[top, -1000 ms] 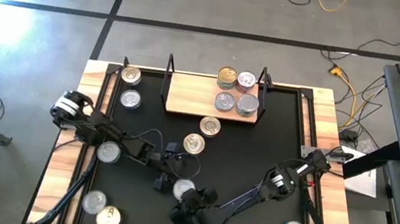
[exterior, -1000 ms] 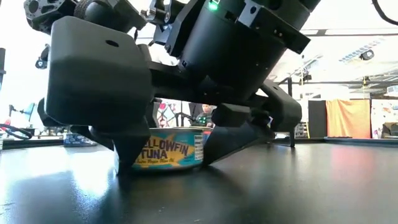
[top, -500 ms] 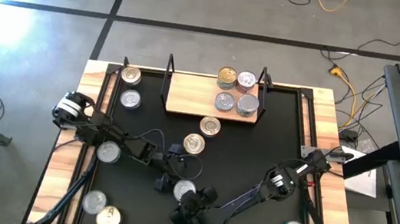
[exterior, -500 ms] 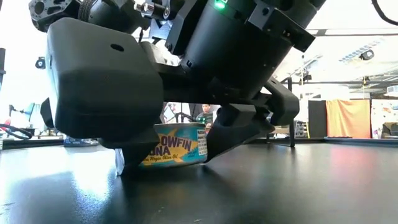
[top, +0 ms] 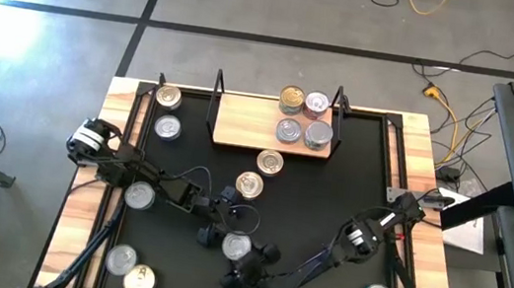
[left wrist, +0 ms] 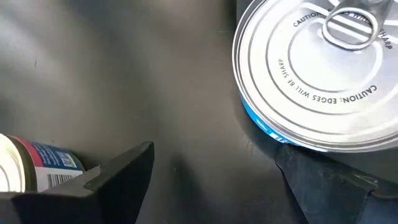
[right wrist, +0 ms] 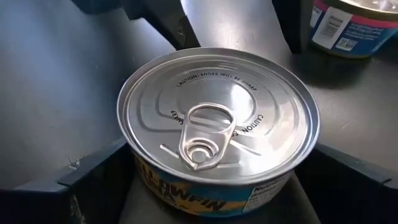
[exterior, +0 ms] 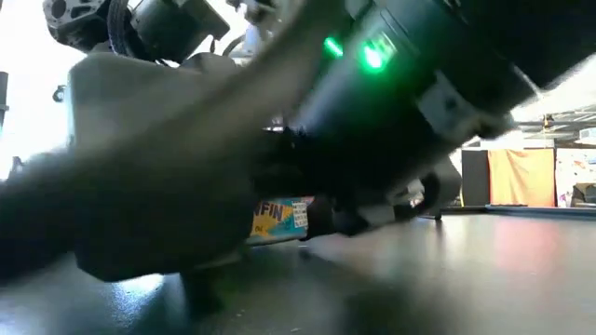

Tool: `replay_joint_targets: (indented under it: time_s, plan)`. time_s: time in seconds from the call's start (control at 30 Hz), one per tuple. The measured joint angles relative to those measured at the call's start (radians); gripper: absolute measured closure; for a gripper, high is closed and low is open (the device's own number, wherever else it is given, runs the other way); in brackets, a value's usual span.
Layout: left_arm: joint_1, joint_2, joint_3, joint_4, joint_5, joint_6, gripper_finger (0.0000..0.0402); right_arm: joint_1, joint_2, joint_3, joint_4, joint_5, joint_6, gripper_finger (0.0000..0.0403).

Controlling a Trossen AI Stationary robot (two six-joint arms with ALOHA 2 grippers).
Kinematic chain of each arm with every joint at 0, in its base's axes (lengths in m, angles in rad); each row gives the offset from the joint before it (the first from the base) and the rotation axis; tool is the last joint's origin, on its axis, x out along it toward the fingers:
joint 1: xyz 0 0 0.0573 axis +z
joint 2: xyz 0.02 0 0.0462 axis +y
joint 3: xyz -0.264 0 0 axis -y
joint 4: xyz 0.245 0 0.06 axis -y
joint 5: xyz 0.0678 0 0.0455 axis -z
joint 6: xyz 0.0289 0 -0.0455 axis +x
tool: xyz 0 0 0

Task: Stack canned seafood by type on shelf
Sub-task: Stack the yellow-blue tuna can on top of the other yellow-blue tuna can on the shelf

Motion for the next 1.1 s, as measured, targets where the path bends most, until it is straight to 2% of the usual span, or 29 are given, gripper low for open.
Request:
replay_joint_targets:
  time_s: [0.13, 0.3, 0.57, 0.87, 1.1]
  plan:
    - [0.0, 0.0, 0.0, -0.002, 0.001, 0.009, 0.0065, 0.002, -0.002, -0.091, 0.164, 0.077, -0.005, 0.0002]
    - [0.0, -0.001, 0.002, -0.014, 0.003, 0.03, 0.0065, 0.003, -0.002, -0.142, 0.317, 0.135, -0.098, 0.0002]
    - [0.0, -0.001, 0.051, -0.112, 0.011, 0.037, 0.0065, 0.003, 0.002, -0.109, 0.318, 0.141, -0.13, 0.0002]
    - [0.0, 0.0, 0.061, -0.136, 0.046, 0.059, 0.0065, 0.003, 0.002, -0.105, 0.323, 0.136, -0.164, 0.0002]
    - [-0.001, -0.005, 0.07, -0.176, 0.058, 0.148, 0.0065, 0.004, 0.001, -0.102, 0.331, 0.128, -0.19, 0.0003]
